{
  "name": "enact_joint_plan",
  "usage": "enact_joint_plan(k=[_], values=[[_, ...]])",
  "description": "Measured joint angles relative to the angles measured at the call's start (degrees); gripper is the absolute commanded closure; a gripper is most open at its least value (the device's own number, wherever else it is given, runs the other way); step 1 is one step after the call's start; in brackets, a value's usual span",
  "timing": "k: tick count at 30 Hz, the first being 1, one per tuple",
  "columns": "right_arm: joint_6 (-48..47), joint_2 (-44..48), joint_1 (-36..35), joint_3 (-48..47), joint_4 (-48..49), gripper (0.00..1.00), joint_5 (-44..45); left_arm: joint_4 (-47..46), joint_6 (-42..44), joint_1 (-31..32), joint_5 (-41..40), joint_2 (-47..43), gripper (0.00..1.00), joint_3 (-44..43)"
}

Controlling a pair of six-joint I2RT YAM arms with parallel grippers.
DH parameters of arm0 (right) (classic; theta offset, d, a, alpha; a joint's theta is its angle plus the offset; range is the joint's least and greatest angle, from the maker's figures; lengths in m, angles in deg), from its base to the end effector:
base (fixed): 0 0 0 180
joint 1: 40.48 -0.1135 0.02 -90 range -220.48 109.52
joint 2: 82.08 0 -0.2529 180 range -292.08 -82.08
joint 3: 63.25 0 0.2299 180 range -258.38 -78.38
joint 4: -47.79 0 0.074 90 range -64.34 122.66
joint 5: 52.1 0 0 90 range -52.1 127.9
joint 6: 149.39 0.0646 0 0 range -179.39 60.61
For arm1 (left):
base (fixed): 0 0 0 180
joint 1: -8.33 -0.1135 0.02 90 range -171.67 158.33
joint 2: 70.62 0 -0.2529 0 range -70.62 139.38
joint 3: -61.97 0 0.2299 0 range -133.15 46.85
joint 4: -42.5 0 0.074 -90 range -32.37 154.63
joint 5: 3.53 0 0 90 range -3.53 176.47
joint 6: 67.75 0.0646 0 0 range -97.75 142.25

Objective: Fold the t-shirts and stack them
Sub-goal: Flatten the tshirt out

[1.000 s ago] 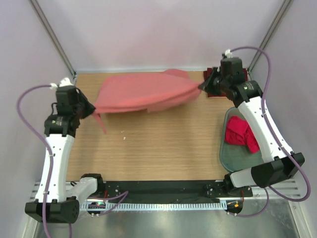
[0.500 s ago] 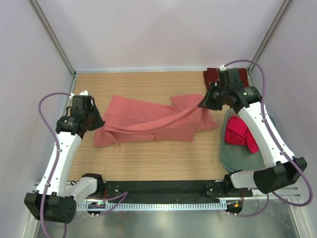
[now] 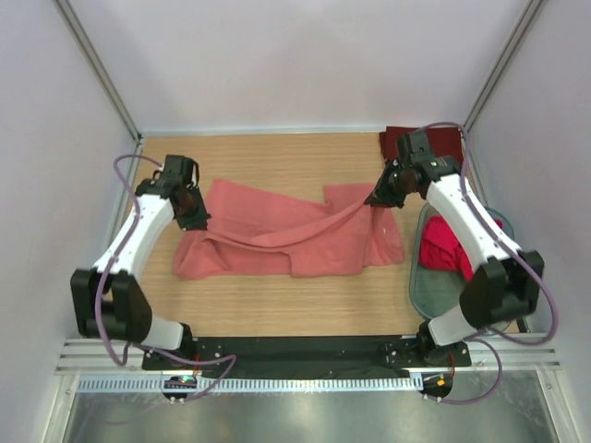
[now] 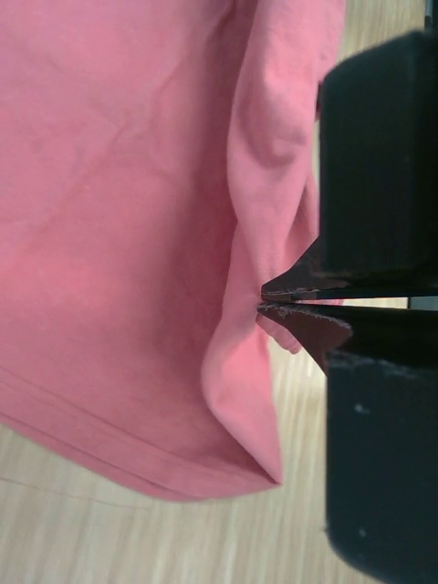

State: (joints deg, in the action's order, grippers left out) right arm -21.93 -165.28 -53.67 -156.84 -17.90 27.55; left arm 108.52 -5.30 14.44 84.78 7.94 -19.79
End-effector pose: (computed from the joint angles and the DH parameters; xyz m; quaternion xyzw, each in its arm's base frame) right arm 0.2841 0.0785 0.2930 0.1735 0.9350 0.2049 0.2316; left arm 0.2614 -0.0261 0.2509 -0.1842 0.9543 -0.0543 0.2290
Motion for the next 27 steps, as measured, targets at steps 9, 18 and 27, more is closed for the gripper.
enact_joint_plan(k=[9,18,27], values=[[-4.66,-25.18,3.23,-14.4,3.37,0.61,3.61,2.14,-0.13,1.18,-3.13,17.46,0.51,-16.98],[-11.28,-19.85,2.6,-12.52,-0.63,0.44,7.5,1.57,-4.02,8.85,-4.68,5.84,0.61,-2.36],[-13.42,-4.63,-2.25,1.22,-2.51,0.48,7.34,0.07,-11.43,15.17,-6.51,18.69,0.7,-0.85]])
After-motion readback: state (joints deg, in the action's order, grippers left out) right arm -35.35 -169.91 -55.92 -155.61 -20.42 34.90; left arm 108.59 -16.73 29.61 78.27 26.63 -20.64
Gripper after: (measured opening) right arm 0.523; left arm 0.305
